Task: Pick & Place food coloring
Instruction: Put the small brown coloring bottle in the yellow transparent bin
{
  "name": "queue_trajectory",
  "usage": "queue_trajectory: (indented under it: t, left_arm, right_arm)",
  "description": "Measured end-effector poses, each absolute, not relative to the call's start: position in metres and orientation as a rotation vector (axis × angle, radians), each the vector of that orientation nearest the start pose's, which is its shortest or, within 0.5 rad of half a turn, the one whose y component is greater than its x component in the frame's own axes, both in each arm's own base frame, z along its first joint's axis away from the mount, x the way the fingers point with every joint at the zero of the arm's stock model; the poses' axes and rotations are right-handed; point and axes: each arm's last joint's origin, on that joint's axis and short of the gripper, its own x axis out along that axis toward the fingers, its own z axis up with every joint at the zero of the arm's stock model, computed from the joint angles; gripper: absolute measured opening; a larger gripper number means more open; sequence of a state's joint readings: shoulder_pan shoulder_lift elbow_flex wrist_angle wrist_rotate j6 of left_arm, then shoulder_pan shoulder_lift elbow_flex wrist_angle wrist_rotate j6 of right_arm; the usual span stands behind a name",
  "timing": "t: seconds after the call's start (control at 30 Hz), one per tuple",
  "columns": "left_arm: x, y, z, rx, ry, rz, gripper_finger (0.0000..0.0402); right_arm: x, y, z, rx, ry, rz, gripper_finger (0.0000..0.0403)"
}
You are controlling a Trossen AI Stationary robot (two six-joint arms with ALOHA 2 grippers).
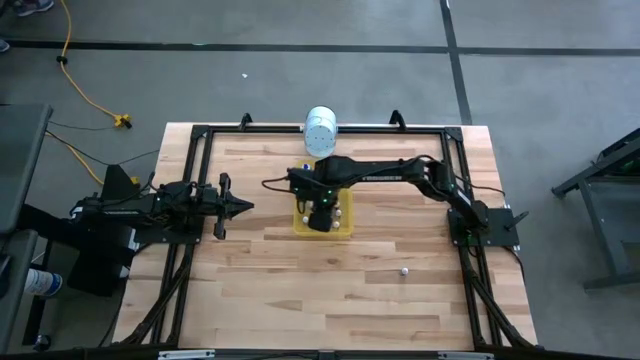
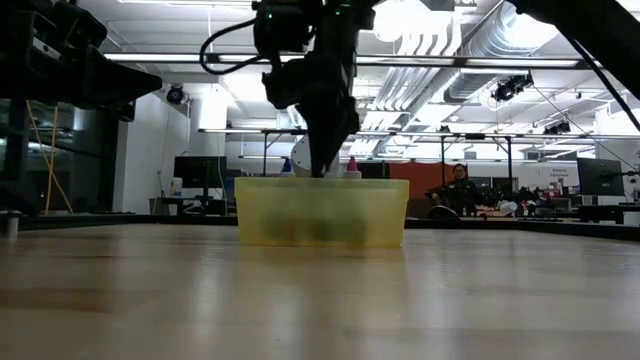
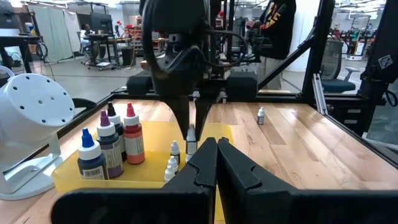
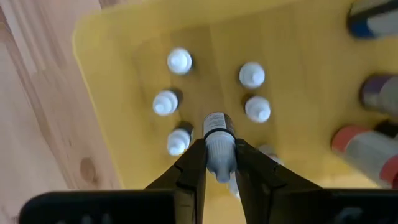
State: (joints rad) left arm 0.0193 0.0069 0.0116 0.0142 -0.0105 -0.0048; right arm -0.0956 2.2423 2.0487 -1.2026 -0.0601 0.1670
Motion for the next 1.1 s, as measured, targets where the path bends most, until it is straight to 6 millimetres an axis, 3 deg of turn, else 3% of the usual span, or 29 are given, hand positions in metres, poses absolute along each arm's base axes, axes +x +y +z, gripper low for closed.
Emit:
queue_trajectory:
  t: [0.47,1.1]
  left_arm:
    - [0.097,0.002,0.168,-0.005,-0.019,0.029,0.0]
    - [0.097,0.002,0.168,-0.005,-0.019,0.029,0.0]
  right_arm:
    - [0.454,-0.04,0.227,0.046,1.362,-0.016,0.0065]
    - [0.469,-0.033,0.195,-0.368,1.381,0.175,0.0066]
